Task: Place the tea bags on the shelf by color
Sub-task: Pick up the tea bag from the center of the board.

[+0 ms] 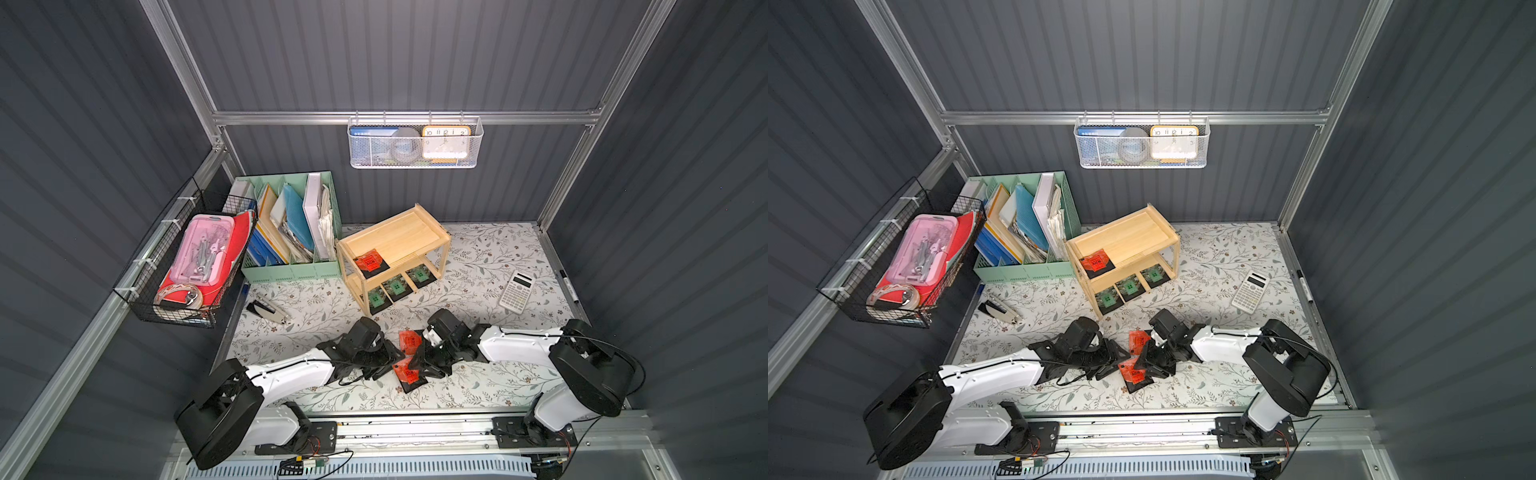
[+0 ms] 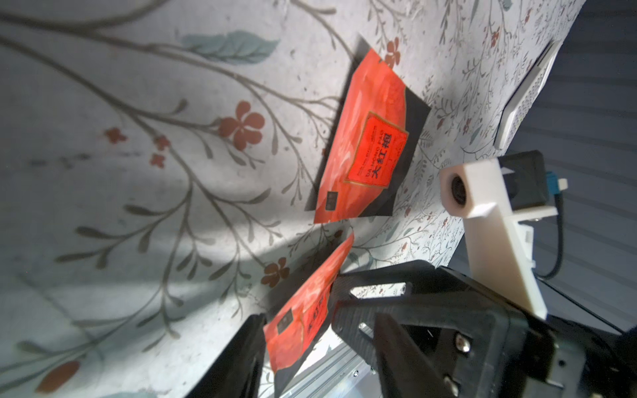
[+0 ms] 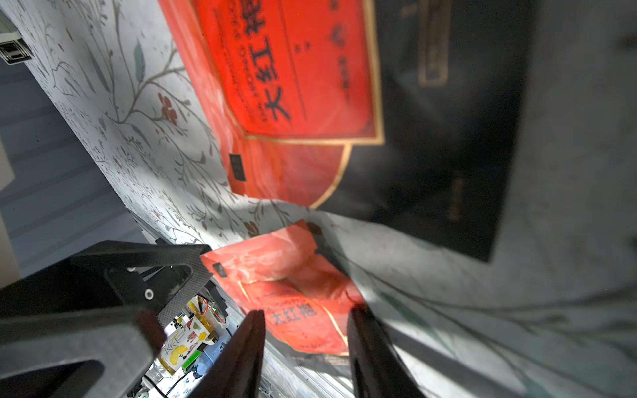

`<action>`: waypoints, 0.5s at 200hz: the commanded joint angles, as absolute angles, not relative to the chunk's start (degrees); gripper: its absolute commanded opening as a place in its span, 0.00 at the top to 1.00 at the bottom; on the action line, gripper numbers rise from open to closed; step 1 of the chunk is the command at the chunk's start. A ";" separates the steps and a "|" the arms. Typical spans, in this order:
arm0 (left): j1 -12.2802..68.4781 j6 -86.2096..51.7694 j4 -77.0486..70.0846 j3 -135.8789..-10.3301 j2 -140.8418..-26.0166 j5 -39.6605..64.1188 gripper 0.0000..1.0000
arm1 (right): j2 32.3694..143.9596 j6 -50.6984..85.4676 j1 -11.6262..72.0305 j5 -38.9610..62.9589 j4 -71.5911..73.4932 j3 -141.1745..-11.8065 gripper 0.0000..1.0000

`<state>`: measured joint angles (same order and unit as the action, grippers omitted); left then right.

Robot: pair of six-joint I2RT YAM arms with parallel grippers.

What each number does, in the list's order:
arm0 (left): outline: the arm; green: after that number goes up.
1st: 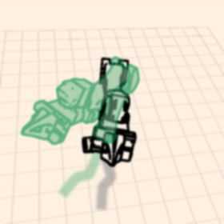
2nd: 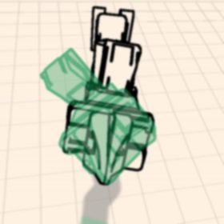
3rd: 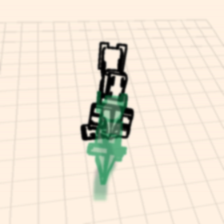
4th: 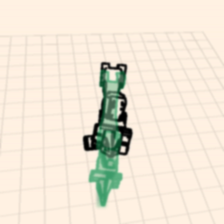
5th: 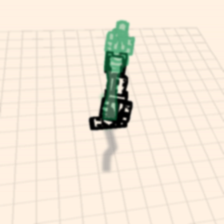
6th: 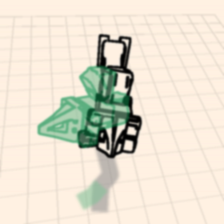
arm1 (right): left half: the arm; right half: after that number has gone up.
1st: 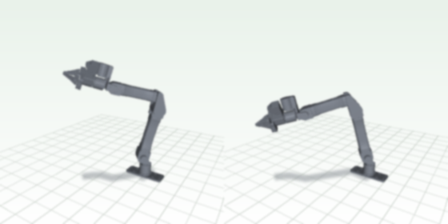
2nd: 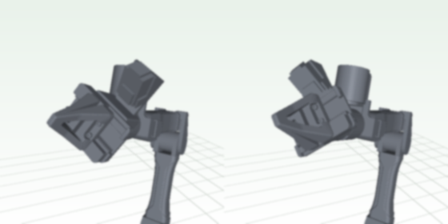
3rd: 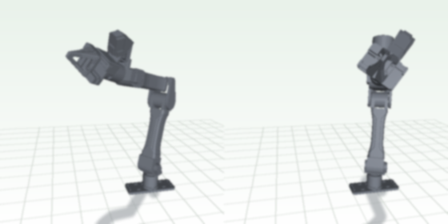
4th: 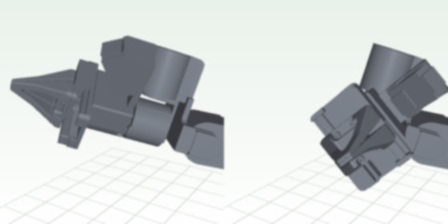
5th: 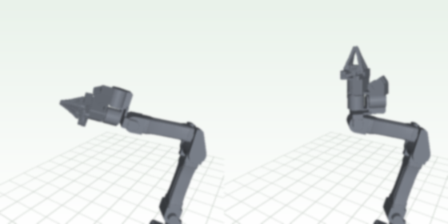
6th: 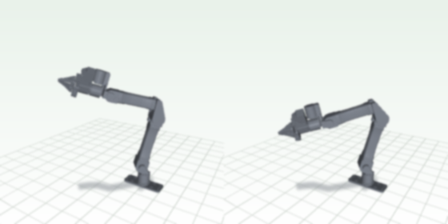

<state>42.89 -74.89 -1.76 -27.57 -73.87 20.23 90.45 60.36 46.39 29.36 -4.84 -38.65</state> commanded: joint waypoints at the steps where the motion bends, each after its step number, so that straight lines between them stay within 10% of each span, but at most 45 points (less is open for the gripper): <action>1: 43.16 -75.59 -2.98 -26.41 -72.78 18.93 0.49 | 92.56 59.24 46.82 27.50 -8.70 -36.85 0.55; 100: 43.16 -74.08 -4.78 -27.81 -76.05 20.39 0.64 | 92.64 59.33 46.76 27.48 -8.48 -37.09 0.55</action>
